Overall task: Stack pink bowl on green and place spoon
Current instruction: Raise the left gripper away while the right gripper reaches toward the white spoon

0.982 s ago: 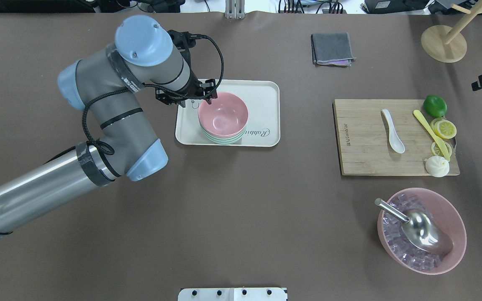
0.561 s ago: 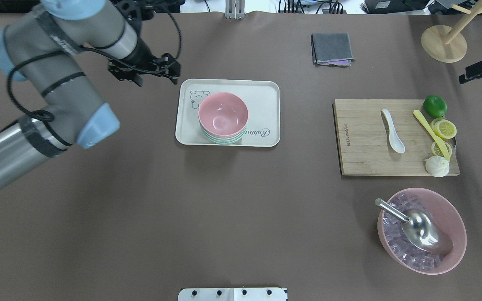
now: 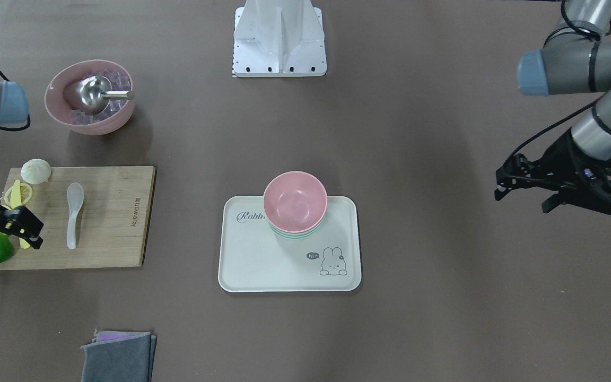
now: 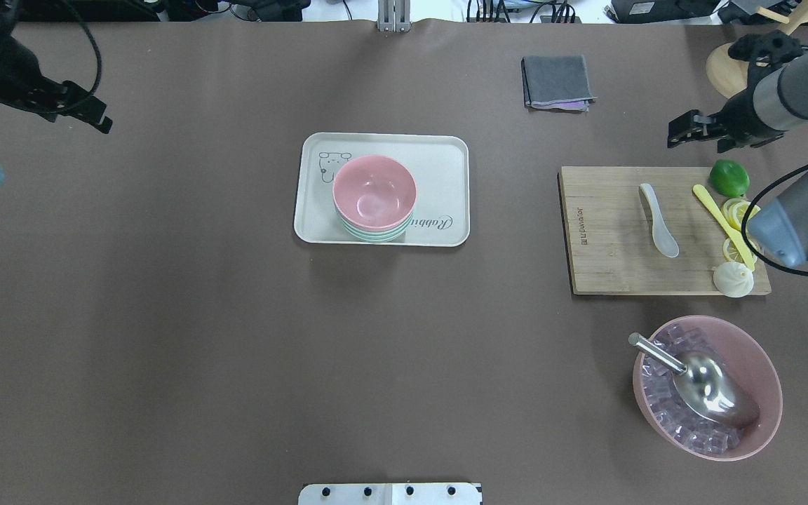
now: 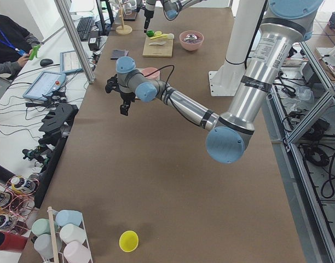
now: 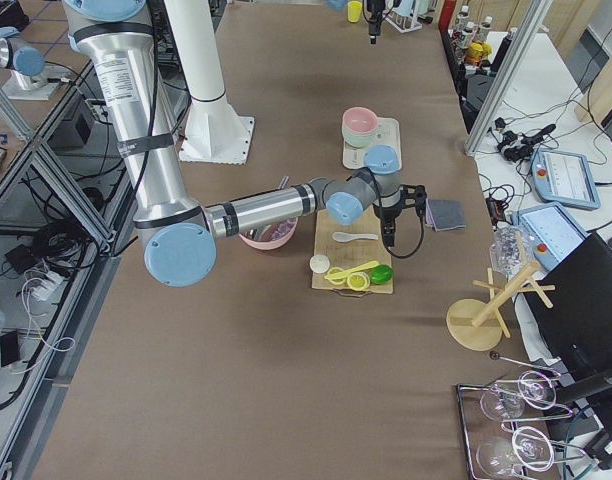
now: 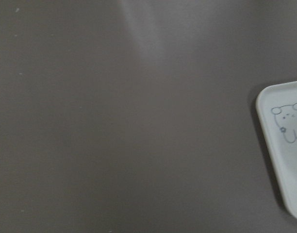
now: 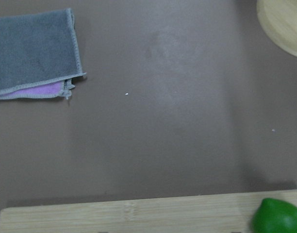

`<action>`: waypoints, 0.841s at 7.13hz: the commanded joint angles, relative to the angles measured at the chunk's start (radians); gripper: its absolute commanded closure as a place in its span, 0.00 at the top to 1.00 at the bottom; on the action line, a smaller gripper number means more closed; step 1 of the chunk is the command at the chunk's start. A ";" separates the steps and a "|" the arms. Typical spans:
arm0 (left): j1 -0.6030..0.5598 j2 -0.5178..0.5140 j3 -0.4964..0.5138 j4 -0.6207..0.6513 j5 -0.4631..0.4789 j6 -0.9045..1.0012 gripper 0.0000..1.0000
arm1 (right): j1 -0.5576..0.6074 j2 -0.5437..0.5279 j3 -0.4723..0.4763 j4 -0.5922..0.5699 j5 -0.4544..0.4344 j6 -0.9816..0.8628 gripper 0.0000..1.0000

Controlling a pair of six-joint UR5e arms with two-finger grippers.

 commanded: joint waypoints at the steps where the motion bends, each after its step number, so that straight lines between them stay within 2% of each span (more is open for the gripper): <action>1: -0.037 0.039 0.000 -0.002 -0.002 0.056 0.98 | -0.107 0.006 0.005 0.002 -0.101 0.077 0.62; 4: -0.036 0.039 -0.002 -0.002 0.004 0.056 0.98 | -0.155 -0.080 0.070 0.008 -0.114 0.068 0.62; 6: -0.036 0.037 -0.002 -0.002 0.007 0.052 0.98 | -0.165 -0.134 0.076 0.080 -0.115 0.066 0.61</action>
